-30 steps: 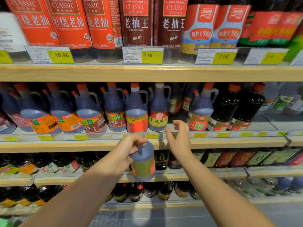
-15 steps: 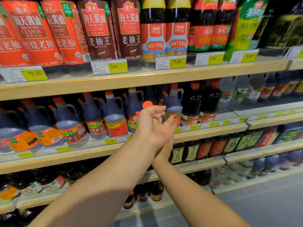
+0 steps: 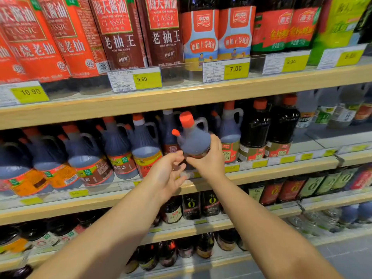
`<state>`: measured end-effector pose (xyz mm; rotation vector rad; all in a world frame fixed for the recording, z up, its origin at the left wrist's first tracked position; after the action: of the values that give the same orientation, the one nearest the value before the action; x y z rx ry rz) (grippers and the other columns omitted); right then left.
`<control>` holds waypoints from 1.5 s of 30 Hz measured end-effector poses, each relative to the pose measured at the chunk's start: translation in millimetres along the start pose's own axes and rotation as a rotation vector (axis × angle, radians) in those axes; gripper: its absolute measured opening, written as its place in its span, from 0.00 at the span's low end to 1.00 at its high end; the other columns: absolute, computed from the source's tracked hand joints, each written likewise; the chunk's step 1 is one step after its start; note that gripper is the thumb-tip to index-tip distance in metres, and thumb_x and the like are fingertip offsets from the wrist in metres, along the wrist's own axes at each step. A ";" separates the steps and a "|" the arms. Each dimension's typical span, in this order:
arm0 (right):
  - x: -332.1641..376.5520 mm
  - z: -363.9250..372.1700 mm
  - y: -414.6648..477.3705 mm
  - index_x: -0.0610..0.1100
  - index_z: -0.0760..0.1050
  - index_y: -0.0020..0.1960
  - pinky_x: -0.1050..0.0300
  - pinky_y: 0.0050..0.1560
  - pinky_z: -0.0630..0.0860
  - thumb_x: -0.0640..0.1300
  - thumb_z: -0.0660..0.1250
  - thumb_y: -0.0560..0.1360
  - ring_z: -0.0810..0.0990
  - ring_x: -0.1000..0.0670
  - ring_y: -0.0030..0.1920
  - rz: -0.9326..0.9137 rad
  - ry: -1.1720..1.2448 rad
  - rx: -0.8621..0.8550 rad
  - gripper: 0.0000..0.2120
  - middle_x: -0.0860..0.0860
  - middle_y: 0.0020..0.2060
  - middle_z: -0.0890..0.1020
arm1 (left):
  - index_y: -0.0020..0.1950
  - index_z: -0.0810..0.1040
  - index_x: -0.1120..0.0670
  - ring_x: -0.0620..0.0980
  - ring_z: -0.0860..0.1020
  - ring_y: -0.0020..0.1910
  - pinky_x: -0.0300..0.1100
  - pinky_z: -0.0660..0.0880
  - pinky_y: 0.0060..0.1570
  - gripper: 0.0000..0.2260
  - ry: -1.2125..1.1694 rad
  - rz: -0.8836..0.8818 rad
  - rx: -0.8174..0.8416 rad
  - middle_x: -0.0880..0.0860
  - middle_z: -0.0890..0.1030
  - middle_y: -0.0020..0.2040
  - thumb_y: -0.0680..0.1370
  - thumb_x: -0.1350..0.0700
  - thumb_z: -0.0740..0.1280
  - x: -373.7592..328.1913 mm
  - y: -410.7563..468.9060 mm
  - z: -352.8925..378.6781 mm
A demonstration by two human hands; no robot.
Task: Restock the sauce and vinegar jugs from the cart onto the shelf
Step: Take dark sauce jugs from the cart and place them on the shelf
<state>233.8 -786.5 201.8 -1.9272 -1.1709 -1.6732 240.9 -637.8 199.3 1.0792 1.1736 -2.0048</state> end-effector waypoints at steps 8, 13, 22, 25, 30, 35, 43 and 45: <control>-20.0 4.7 3.4 0.50 0.63 0.67 0.58 0.54 0.75 0.51 0.77 0.64 0.76 0.55 0.52 0.043 -0.014 -0.053 0.37 0.52 0.57 0.76 | 0.74 0.62 0.53 0.47 0.67 0.65 0.41 0.64 0.58 0.26 0.339 0.187 -0.049 0.50 0.67 0.72 0.76 0.65 0.59 -7.7 36.7 -7.5; -20.7 2.5 -1.0 0.47 0.61 0.71 0.52 0.63 0.70 0.54 0.76 0.64 0.70 0.47 0.64 0.023 -0.218 -0.104 0.41 0.47 0.66 0.69 | 0.76 0.57 0.56 0.40 0.70 0.59 0.30 0.67 0.55 0.27 0.473 0.272 0.036 0.49 0.72 0.66 0.77 0.68 0.57 -8.8 45.1 14.7; -17.8 -15.9 -15.8 0.51 0.66 0.68 0.53 0.57 0.72 0.46 0.72 0.68 0.71 0.49 0.59 -0.077 -0.264 -0.198 0.31 0.50 0.62 0.70 | 0.77 0.54 0.53 0.49 0.72 0.65 0.33 0.71 0.51 0.33 0.540 0.221 0.044 0.57 0.67 0.72 0.75 0.66 0.61 -0.5 62.8 19.5; -6.1 -48.0 -12.6 0.40 0.67 0.67 0.51 0.62 0.66 0.42 0.69 0.70 0.69 0.43 0.62 -0.163 -0.327 -0.370 0.26 0.42 0.61 0.71 | 0.75 0.57 0.54 0.48 0.77 0.51 0.34 0.74 0.39 0.31 0.653 0.281 -0.063 0.54 0.75 0.65 0.75 0.60 0.65 -10.7 65.6 14.2; -2.1 -82.2 15.1 0.39 0.64 0.70 0.46 0.65 0.61 0.52 0.71 0.69 0.64 0.40 0.67 -0.143 -0.500 -0.430 0.35 0.41 0.66 0.68 | 0.70 0.62 0.56 0.49 0.72 0.47 0.41 0.68 0.45 0.28 0.847 0.427 -0.190 0.44 0.72 0.42 0.73 0.56 0.68 -29.9 71.1 17.5; -12.4 -75.3 20.4 0.42 0.62 0.72 0.45 0.66 0.62 0.53 0.70 0.71 0.64 0.42 0.68 -0.140 -0.566 -0.361 0.34 0.43 0.68 0.68 | 0.70 0.62 0.57 0.48 0.71 0.47 0.43 0.70 0.47 0.27 0.815 0.381 -0.193 0.41 0.67 0.39 0.73 0.59 0.67 -25.8 76.5 16.5; 15.3 -65.1 -17.8 0.40 0.72 0.60 0.53 0.59 0.66 0.41 0.68 0.72 0.71 0.44 0.59 -0.222 -0.427 -0.288 0.18 0.43 0.57 0.74 | 0.65 0.71 0.57 0.51 0.77 0.50 0.40 0.73 0.42 0.18 0.672 0.334 -0.154 0.56 0.77 0.59 0.75 0.63 0.62 -22.8 42.2 -8.0; 28.8 -46.8 -35.5 0.43 0.74 0.56 0.59 0.50 0.69 0.42 0.67 0.73 0.72 0.52 0.50 -0.221 -0.350 -0.147 0.12 0.47 0.53 0.74 | 0.62 0.74 0.57 0.49 0.76 0.45 0.39 0.71 0.38 0.15 0.564 0.325 -0.194 0.52 0.79 0.48 0.76 0.64 0.61 -17.4 18.0 -33.1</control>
<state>175.5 -787.7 231.3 -2.3262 -1.4716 -1.6078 275.6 -615.2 197.0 1.6696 1.3233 -1.3451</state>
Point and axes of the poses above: each hand's wrist, its own y-axis towards the middle knuckle, its own z-axis out of the palm, x = y × z, the point moved 10 cm from there along y, towards the middle knuckle
